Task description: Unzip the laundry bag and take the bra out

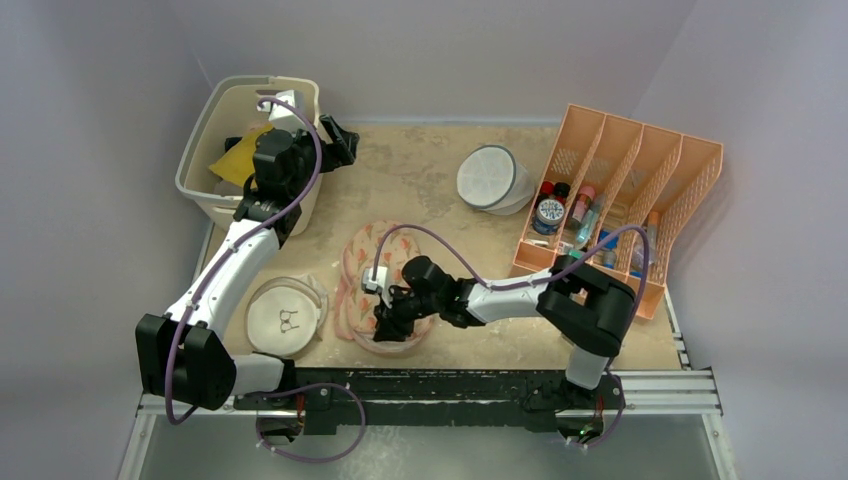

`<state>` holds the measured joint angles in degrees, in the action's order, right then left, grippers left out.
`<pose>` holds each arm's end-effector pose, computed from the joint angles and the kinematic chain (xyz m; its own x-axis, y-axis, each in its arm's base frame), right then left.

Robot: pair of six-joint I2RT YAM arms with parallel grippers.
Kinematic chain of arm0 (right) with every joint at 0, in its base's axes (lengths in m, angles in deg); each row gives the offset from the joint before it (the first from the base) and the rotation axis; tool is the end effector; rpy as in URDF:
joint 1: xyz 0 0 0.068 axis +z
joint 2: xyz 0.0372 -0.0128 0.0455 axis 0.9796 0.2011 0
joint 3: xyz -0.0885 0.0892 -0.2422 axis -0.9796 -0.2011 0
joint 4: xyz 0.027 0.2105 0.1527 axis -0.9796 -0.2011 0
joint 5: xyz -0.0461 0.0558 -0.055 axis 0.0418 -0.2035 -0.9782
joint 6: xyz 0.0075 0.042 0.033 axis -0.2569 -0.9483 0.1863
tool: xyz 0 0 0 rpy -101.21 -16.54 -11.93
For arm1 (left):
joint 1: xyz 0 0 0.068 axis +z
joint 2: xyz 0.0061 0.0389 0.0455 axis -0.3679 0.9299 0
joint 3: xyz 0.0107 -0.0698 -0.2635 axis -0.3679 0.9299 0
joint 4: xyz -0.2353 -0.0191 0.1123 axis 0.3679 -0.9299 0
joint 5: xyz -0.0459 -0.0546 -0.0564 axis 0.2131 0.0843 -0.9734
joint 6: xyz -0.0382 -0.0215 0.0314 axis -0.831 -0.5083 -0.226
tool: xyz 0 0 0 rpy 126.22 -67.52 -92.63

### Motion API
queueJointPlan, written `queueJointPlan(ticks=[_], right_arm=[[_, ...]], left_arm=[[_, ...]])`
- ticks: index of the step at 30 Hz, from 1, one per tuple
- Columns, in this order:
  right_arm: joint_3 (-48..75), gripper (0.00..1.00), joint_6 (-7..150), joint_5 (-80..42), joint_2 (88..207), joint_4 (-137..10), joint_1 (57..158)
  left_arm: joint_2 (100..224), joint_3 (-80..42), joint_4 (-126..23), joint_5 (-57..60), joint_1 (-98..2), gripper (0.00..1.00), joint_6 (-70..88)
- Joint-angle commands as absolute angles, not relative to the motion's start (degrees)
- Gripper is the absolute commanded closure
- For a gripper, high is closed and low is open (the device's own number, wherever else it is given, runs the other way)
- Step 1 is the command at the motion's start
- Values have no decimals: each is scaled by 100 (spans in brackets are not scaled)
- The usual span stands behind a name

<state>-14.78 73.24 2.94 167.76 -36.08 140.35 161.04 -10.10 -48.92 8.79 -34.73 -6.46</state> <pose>0.1536 0.3251 0.1640 -0.2997 -0.3915 -0.8700 -0.9519 0.0619 0.3000 0.3018 -0.0710 0.3667 -0.2100 -0.4199 -0.8830 0.1635 0.8753 -0.4551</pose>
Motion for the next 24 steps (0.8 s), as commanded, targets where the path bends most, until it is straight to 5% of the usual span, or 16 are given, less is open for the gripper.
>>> queueJointPlan(ticks=[1, 7, 13, 24], right_arm=[[-1366, 60, 7241, -109, 16407, -3270, 13821], [-1221, 46, 7286, 168, 16080, -3244, 12938], [-1146, 20, 7380, 508, 15756, -2989, 12604], [-1221, 15, 6924, 629, 15865, -2491, 12506]], left_arm=[[16071, -1263, -4757, 887, -3468, 21, -536], [16094, -1260, -4755, 883, -3464, 21, -536], [16077, -1278, -4774, 883, -3468, 21, -528], [16085, -1277, -4790, 891, -3468, 21, -516]])
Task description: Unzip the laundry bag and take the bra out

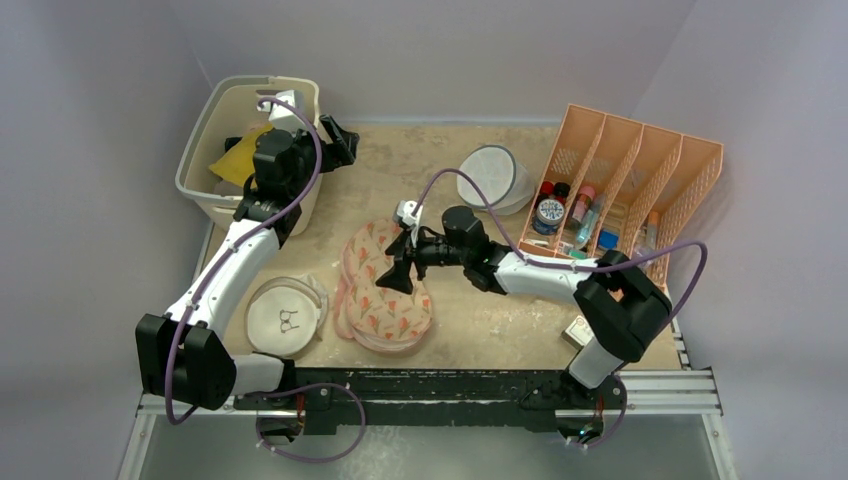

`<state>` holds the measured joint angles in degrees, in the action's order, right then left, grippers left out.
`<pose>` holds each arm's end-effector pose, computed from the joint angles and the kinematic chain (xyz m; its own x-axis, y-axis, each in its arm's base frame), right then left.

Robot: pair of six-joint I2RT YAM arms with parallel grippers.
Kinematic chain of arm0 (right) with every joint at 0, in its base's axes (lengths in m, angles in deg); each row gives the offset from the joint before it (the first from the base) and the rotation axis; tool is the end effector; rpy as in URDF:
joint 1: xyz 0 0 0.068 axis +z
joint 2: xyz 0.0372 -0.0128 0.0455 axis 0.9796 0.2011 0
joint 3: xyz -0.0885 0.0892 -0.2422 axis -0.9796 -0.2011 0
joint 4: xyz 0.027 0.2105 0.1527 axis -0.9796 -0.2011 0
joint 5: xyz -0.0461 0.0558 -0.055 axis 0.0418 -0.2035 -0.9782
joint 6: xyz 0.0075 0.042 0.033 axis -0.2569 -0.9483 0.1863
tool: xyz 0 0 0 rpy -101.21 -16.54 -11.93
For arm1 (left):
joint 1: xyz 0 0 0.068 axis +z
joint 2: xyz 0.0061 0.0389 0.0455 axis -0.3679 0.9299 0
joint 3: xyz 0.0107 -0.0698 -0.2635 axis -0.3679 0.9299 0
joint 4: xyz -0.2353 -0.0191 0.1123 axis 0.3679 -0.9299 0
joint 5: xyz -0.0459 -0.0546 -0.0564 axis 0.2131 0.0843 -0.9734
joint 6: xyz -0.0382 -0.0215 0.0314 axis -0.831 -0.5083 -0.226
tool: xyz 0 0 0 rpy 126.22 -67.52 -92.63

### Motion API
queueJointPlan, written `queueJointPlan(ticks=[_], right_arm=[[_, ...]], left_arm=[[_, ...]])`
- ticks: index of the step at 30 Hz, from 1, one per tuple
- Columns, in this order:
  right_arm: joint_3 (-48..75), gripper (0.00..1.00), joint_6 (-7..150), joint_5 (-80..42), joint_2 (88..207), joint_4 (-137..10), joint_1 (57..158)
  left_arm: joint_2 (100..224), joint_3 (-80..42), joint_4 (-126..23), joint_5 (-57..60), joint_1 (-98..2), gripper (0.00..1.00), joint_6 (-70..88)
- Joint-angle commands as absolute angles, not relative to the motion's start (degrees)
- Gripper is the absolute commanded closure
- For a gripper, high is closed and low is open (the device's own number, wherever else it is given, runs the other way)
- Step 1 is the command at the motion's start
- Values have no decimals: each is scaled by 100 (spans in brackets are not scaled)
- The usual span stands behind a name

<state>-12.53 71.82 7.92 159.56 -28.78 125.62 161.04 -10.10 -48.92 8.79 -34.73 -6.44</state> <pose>0.2271 0.2749 0.2376 -0.2190 -0.0945 -0.9711 -0.9652 0.1667 0.2015 0.3018 -0.0710 0.3667 -0.2099 -0.4196 -0.8831 0.1636 0.8754 -0.4548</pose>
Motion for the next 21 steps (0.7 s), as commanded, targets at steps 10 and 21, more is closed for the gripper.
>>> queueJointPlan(ticks=[10, 21], right_arm=[[-1143, 0, 6857, -1604, 14871, -3616, 11289], [-1384, 0, 6732, -2888, 12501, -4525, 9176]], left_arm=[[16135, -1278, -4781, 900, -3468, 21, -499], [15943, -1347, -4991, 1205, -3468, 21, -134]])
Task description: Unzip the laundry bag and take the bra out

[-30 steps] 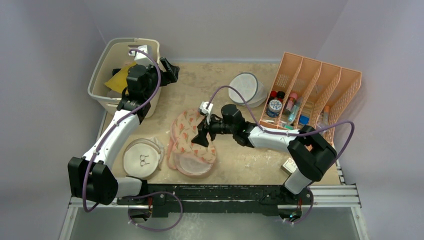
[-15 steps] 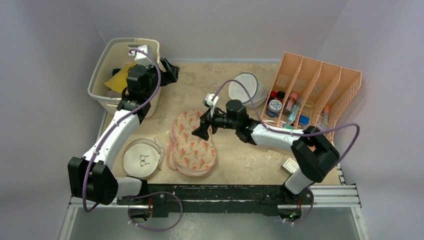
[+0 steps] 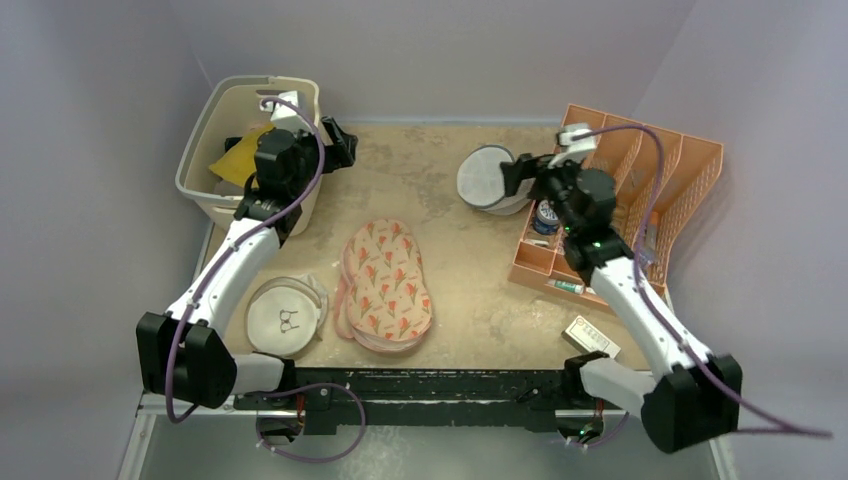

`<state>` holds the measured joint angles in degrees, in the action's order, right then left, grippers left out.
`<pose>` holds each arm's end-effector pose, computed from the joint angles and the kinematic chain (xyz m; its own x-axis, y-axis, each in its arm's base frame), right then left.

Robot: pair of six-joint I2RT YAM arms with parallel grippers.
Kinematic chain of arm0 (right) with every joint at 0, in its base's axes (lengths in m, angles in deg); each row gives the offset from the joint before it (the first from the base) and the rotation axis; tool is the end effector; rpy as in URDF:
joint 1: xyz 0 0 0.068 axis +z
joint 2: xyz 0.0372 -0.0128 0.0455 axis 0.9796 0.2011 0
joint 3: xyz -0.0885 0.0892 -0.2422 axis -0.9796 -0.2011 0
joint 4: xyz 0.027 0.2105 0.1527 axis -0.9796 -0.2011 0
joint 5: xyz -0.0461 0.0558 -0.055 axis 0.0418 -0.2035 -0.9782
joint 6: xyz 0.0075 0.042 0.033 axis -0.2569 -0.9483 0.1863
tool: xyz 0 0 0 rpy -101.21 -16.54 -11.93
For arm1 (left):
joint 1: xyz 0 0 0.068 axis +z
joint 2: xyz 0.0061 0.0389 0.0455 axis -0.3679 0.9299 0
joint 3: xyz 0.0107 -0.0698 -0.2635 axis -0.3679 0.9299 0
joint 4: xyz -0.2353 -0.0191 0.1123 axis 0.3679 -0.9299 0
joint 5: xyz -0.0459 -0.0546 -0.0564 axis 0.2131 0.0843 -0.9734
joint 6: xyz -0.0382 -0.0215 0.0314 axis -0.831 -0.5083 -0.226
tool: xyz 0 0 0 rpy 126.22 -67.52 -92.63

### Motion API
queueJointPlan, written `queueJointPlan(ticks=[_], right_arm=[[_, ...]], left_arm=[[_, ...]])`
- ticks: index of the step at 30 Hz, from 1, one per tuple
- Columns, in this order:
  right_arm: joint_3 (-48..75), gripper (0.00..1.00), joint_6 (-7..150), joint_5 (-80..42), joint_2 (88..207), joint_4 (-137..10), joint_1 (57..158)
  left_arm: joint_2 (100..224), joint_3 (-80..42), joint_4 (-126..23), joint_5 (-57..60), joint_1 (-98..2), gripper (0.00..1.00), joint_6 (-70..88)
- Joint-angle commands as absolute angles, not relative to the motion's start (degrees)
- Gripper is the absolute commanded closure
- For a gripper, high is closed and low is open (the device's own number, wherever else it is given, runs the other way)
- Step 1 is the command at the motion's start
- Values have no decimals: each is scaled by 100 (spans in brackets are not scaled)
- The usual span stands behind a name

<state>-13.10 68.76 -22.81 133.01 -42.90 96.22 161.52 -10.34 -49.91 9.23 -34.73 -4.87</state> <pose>0.2619 0.0864 0.3465 -0.0127 0.1737 -0.9847 -0.3658 0.9157 0.1663 0.3037 -0.0712 0.3639 -0.2208 -0.3919 -0.8931 0.1536 0.8903 -0.4286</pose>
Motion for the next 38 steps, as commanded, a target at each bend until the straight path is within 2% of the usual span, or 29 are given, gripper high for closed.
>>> queueJointPlan(ticks=[1, 6, 9, 12, 25, 38], right_arm=[[-1418, 0, 6705, -3011, 12219, -4596, 9063], [-1281, 0, 6683, -3929, 11470, -5164, 8923], [-1147, 0, 6725, -4114, 11186, -5385, 8930], [-1060, 0, 6738, -4255, 11022, -5397, 8930], [-755, 0, 6937, -4497, 10925, -5326, 8930], [-841, 0, 6973, -4488, 10788, -5337, 8930]], left_arm=[[15839, -1348, -5039, 1350, -3468, 22, -37], [14869, -1168, -5109, 2832, -3464, 22, 865], [14165, -875, -4906, 3766, -3386, 19, 1290], [13629, -534, -4530, 4144, -3255, 14, 1473], [13572, -582, -4477, 2962, -3204, 12, 1280], [13831, -565, -4474, 2912, -3199, 11, 1262]])
